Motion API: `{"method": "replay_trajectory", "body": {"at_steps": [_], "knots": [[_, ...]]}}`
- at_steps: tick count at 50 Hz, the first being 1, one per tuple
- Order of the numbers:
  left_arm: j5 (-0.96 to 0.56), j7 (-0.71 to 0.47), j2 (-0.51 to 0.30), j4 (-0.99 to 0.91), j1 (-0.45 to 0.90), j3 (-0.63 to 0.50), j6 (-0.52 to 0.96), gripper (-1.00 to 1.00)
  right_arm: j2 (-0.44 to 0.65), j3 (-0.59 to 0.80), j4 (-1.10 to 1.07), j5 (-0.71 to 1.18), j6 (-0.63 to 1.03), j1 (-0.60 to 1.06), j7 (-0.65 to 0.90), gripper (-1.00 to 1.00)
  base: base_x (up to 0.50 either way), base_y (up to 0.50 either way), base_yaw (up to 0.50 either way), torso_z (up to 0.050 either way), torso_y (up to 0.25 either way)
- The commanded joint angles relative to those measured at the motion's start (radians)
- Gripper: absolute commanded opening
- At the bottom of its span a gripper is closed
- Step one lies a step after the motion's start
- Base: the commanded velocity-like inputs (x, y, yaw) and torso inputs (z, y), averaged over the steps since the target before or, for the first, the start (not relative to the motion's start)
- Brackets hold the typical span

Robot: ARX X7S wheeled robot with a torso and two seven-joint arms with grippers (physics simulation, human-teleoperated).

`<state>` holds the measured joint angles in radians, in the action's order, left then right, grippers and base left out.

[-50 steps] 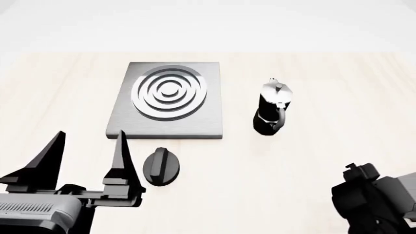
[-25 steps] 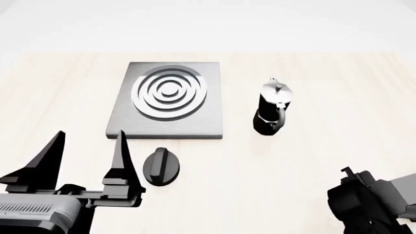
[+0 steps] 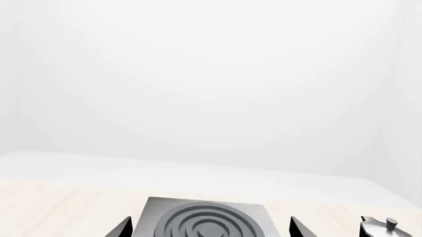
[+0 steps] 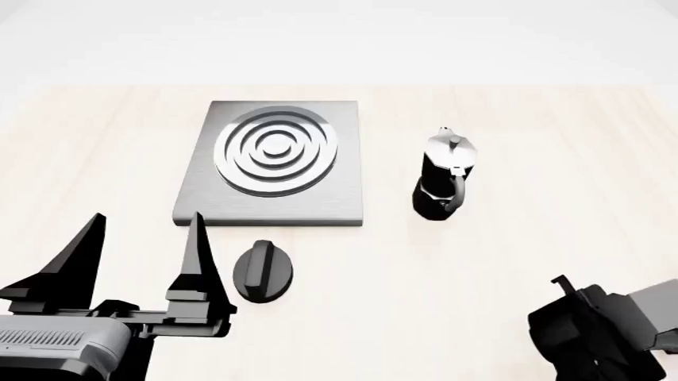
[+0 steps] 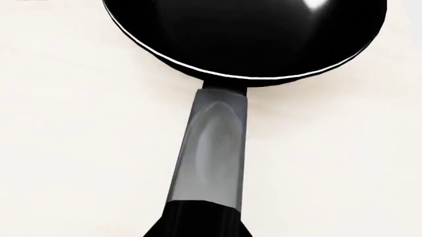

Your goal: Put the frying pan on the stove.

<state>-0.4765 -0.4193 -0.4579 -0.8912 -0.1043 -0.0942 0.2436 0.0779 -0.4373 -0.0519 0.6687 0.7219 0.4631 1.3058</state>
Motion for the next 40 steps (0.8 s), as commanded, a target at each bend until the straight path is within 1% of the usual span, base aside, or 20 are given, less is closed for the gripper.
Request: {"method": "replay_trajectory", "body": {"at_steps": [1,21,31,40], "knots": [[-0.003,-0.004,-0.004,0.0,0.001,-0.002,-0.002,1.0,0.042,0.058,-0.041,-0.009,0.007,0.0,-0.022,-1.0,0.0,0.0,0.0,0.0,0.0],[-0.002,-0.011,-0.009,-0.003,0.0,-0.009,-0.007,1.0,0.085,0.103,-0.147,-0.008,0.068,0.017,0.01,-1.0,0.0,0.0,0.0,0.0,0.001],[-0.006,-0.015,-0.014,-0.004,0.001,-0.009,-0.006,1.0,0.142,0.185,-0.221,-0.035,0.147,0.06,0.031,-1.0,0.0,0.0,0.0,0.0,0.001],[-0.01,-0.018,-0.018,-0.005,0.001,-0.008,-0.009,1.0,0.151,0.213,-0.238,-0.035,0.17,0.083,0.028,-1.0,0.0,0.0,0.0,0.0,0.001]]}}
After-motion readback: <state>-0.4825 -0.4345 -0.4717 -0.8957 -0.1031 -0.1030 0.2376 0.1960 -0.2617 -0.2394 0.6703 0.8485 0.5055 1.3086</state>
